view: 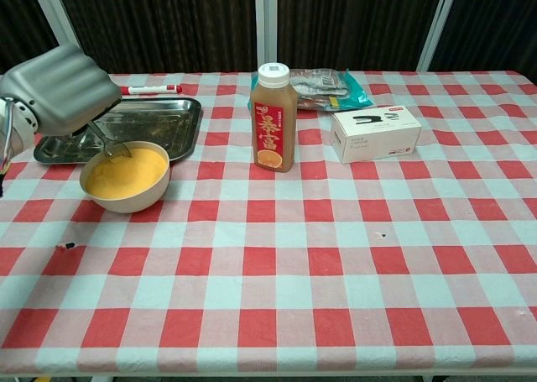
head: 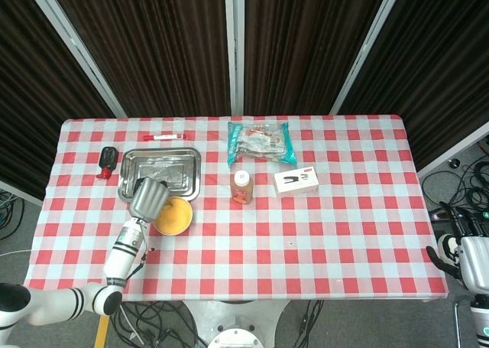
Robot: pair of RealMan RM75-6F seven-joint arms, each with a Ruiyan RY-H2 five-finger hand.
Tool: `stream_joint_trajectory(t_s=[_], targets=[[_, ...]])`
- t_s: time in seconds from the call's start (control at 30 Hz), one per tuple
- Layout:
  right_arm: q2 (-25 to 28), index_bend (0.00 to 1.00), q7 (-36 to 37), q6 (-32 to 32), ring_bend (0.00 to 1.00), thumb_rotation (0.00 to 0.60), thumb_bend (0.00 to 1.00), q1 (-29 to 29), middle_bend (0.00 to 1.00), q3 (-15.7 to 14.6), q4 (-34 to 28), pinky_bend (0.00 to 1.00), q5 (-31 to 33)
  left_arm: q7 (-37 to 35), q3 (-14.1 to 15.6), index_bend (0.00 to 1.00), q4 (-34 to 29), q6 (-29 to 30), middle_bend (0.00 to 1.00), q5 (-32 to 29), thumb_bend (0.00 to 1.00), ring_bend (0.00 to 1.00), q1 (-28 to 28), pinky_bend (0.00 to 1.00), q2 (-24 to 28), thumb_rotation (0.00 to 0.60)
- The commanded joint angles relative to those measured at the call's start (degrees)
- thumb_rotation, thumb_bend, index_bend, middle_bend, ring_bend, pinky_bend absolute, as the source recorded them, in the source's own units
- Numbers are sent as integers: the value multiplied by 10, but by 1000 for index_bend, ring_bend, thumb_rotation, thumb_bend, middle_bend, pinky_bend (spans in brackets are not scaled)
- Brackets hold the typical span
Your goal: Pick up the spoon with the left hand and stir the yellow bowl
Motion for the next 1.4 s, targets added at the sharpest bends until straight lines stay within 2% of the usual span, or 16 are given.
stream_joint_trajectory(t_s=[0.03,0.3,0.6,1.03,1.4], targets=[[0,103,0,0,133,600,187,0,282,0,0,231,0,2,0,691,-1,-1,1000,4,428,1000,5,1000,-2,600],[-1,103,0,-1,132,600,187,0,284,0,0,231,0,-2,-3,693,-33,-30,1000,-4,429,1000,13,1000,10,600],[-1,104,2,0,133,600,187,0,284,0,2,231,0,-44,-33,697,-98,-95,1000,-69,429,1000,8,1000,52,600],[-1,103,2,0,133,600,188,0,284,1,1,231,-1,-138,-66,697,-166,-120,1000,-109,430,1000,9,1000,117,600],[-2,104,4,0,132,600,187,1,284,1,3,231,-2,-164,-63,697,-194,-119,1000,-117,430,1000,3,1000,148,600]])
